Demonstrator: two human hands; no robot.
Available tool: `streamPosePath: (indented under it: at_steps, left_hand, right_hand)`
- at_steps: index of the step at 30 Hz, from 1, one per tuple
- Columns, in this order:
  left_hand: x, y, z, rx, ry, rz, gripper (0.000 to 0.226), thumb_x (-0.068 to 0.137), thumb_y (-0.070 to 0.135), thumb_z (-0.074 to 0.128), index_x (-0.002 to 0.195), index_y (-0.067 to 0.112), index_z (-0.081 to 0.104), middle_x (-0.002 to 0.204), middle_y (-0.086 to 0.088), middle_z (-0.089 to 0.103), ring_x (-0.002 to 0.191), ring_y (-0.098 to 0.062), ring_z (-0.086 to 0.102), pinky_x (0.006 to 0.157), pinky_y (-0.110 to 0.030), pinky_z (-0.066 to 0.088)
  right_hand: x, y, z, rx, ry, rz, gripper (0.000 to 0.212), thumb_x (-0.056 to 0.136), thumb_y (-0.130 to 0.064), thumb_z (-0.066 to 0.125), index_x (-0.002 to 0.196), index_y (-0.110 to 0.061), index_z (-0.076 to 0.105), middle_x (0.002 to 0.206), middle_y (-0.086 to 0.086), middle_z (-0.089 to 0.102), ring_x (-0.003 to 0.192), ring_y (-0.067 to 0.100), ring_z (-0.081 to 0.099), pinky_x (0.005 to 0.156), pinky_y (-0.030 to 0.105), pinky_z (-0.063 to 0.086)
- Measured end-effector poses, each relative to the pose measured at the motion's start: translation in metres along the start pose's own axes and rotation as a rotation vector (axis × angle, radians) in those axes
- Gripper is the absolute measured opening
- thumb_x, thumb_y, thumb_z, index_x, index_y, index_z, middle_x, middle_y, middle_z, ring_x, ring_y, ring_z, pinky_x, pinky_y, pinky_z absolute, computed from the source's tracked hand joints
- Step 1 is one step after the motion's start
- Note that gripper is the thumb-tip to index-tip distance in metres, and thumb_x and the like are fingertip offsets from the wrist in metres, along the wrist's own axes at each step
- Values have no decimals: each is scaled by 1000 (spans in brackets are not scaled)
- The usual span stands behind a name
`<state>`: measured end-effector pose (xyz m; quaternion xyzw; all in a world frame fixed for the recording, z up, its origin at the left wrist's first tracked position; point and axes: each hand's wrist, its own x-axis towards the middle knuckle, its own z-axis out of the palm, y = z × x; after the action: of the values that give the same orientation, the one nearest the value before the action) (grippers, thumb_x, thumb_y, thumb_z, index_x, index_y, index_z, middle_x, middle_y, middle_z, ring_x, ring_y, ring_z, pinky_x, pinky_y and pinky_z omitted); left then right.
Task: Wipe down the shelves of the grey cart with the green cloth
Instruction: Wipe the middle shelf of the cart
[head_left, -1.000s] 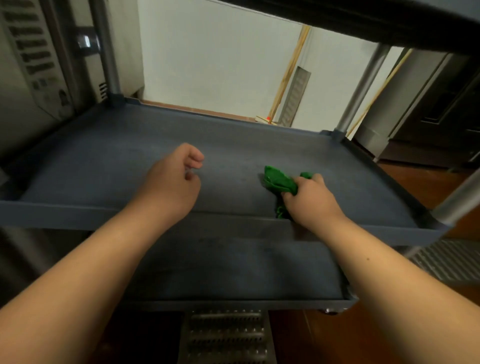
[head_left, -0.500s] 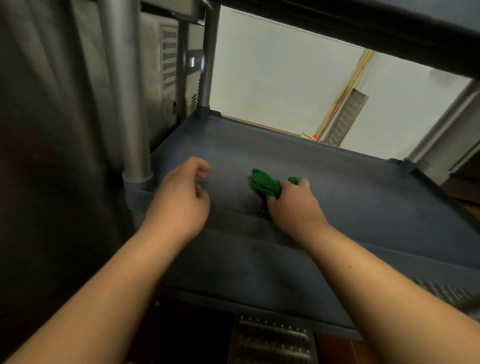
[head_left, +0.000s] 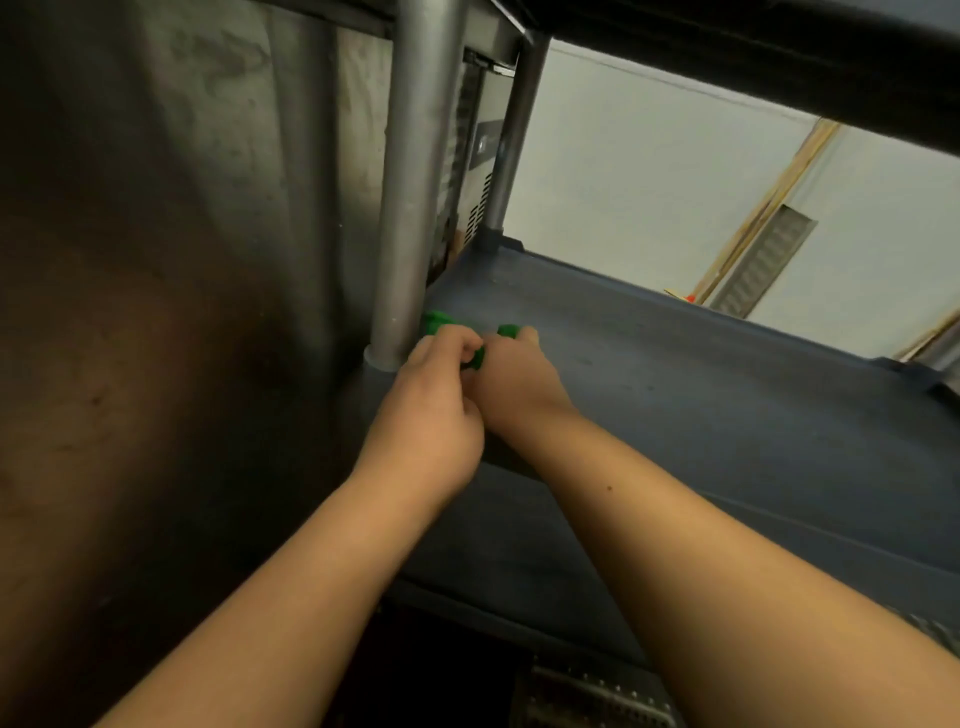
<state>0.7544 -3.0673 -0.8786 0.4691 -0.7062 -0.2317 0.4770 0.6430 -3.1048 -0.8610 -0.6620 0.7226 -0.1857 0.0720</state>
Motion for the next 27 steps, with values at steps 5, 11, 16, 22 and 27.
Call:
streamPosePath:
  at_steps: [5,11,16,22,27]
  left_hand:
    - [0,7,1,68,83,-42,47,76,-6,48,110,27,51,115,4,53,111,-17,52,94,-43,48]
    - [-5,28,29,101,45,3,43,77,-3,52,109,26,51,112,5,54,110,-16,52,95,-39,46]
    - [-15,54,77,145,-63,80,41,77,1,52,111,24,52,114,2,57,109,-21,53,92,-38,46]
    - [-31,112,154,183,-229,122,38,84,7,50,115,28,49,120,7,54,116,-16,49,92,-32,44]
    - [-34,159,216,143,-296,110,34,86,12,50,110,35,45,118,11,52,109,-16,52,89,-40,48]
  right_hand:
    - [7,-7,1,126,-46,-238,16,86,-32,47,70,-37,47,87,0,54,96,29,53,84,33,42]
    - [-3,44,-18,38,-26,-223,23,83,-31,53,64,-36,41,73,-11,48,85,25,52,75,30,36]
    - [-42,133,-57,20,57,-74,28,85,-25,63,113,-24,68,95,5,60,102,23,49,80,31,42]
    - [-97,245,-116,-49,119,96,40,86,-23,66,125,-29,65,82,-8,39,103,28,54,86,31,45]
    - [-148,349,-170,-105,161,297,35,86,-26,67,121,-30,68,98,7,55,102,30,59,78,28,42]
